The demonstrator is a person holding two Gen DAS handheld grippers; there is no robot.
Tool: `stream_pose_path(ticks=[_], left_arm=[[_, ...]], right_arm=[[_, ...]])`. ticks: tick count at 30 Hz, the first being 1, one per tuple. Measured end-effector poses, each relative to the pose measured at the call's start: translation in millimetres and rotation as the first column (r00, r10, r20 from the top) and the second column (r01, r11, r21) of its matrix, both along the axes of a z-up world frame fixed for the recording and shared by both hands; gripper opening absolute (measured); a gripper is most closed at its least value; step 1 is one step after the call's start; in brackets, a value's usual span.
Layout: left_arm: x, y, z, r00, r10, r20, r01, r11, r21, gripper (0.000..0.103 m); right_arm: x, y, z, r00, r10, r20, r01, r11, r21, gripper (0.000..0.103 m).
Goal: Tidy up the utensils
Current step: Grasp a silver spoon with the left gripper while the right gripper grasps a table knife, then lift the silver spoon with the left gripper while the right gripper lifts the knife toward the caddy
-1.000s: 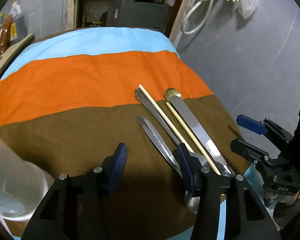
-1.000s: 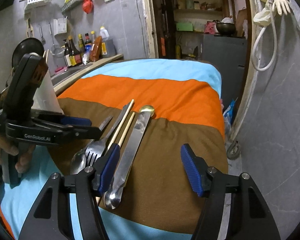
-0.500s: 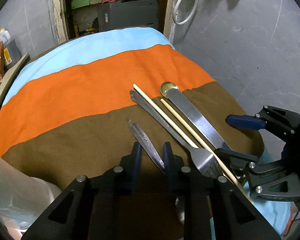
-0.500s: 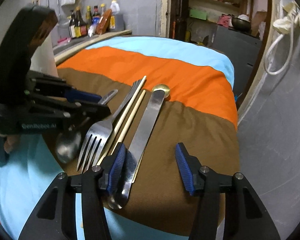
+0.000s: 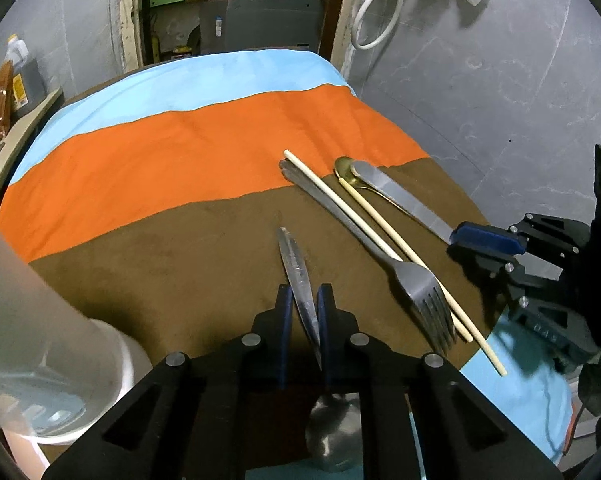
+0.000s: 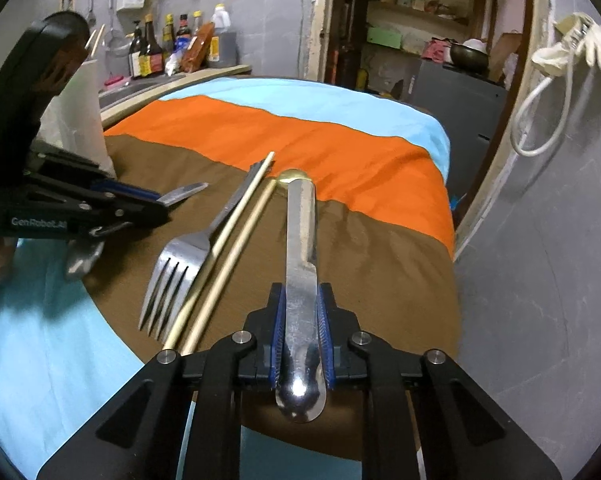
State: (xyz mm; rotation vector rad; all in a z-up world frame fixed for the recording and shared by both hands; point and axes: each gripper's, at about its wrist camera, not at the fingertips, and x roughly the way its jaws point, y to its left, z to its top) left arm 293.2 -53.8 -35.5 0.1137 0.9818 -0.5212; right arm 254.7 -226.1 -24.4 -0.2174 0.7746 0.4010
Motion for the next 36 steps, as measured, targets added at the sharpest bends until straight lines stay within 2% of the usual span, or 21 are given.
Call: stream_pose_path(ticks=[7,13,17,20,25,28,33,36], left_arm=[[-4,8,1,1.000,0.009,-0.005,-0.009,0.999,-0.033,0.008],[-4,10,2,1.000,0.004,-0.026,-0.004,1.000,-0.031,0.008],[-2,4,3,0.999,-0.008,-0.033,0.009,1.000,0.018,0.009],[-1,-3,3,0.999,-0.021,-0.035,0.024,0.997,0.067,0.010],[1,-5,-1,0.999,-0.034,-0.032,0.036,0.996,0.077,0.010],[2,-4,-2,0.999,-0.041,-0.027,0.042,0.996,0.075,0.010],[5,-4,-3,0.999,-0.044,-0.027,0.046,0.996,0.077,0.010],[6,-5,-4,0.999,-0.046,-0.026,0.048,0.996,0.081,0.010]], right_arm=[[4,-28,-4,0.996,-0.087,-0.028,0.089,0.990,0.105,0.013],[15,-33,-3,0.995,-0.069,-0.075,0.081,0.984,0.158,0.018],[32,-25,1,0.995,-0.044,-0.093,0.058,0.986,0.159,0.027],[46,-17,4,0.995,-0.032,-0.097,0.045,0.989,0.142,0.028],[67,-18,7,0.991,-0.047,-0.128,0.071,0.980,0.188,0.028],[74,-13,4,0.989,-0.052,-0.139,0.075,0.984,0.163,0.029],[87,10,-1,0.989,-0.019,-0.146,0.024,0.999,0.038,0.029],[98,9,-4,0.984,-0.022,-0.179,0.033,0.998,0.059,0.026]])
